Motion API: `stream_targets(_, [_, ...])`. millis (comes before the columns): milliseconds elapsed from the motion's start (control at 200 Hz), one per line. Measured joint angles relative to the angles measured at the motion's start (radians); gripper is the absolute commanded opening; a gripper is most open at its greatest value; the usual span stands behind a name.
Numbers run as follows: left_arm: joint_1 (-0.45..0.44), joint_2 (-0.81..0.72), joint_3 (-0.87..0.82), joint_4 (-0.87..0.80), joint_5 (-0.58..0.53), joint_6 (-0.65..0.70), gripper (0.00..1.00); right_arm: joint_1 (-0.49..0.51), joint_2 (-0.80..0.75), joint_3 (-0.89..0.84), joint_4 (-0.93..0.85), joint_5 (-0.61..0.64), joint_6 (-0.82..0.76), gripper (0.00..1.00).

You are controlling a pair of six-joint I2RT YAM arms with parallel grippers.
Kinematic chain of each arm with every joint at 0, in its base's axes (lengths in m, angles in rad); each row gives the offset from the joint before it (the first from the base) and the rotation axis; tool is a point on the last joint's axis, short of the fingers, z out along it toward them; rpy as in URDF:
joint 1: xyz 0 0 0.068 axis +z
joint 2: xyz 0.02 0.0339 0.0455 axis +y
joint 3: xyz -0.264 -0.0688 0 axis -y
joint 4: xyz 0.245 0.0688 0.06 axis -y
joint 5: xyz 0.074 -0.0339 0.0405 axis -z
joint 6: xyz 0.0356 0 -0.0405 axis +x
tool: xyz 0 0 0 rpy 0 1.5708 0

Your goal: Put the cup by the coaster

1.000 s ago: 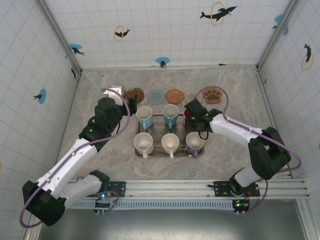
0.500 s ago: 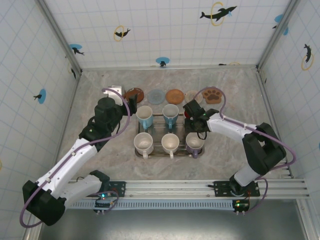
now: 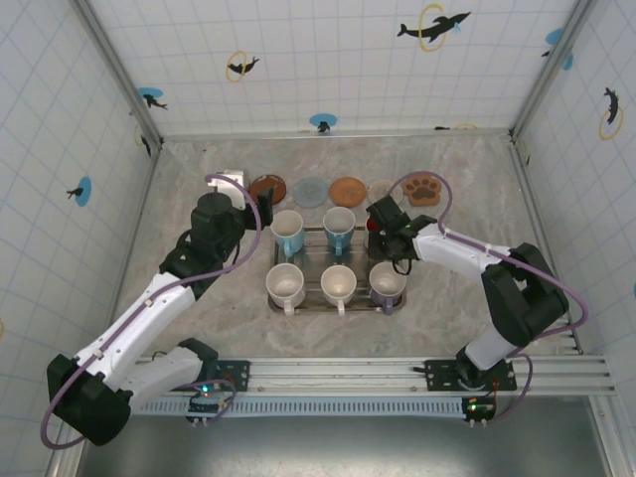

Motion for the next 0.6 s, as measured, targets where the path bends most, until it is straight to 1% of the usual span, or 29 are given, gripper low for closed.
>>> stream_targets(240, [0.0,0.0,0.0,0.0,0.0,0.0,0.78,-0.003,0.007,-0.002,0.007,-0.012,-0.002,0.18])
stream_targets(420, [0.0,0.0,0.0,0.0,0.0,0.0,0.78,-0.006,0.008,-0.002,0.008,-0.02,-0.001,0.08])
stream_targets(496, [0.0,0.0,0.0,0.0,0.0,0.0,0.78,-0.006,0.008,-0.002,0.009,-0.021,-0.001,0.0])
stream_targets(601, [0.0,0.0,0.0,0.0,0.0,0.0,0.78,-0.006,0.008,-0.002,0.008,-0.021,-0.002,0.0])
